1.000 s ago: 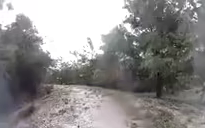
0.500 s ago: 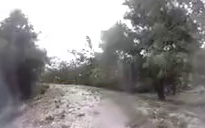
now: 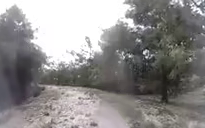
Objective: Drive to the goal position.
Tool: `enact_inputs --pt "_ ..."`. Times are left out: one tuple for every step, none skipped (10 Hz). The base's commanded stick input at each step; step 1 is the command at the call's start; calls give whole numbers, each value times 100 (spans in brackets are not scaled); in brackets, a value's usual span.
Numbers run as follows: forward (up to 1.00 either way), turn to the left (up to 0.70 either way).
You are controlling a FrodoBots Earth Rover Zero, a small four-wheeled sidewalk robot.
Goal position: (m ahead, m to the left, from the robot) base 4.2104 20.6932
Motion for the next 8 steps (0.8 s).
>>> enact_inputs --pt "70 35" --pt "70 26" --pt "70 5" --pt "70 0" --pt "70 6" --pt "70 29" --pt "70 33" --pt "70 14"
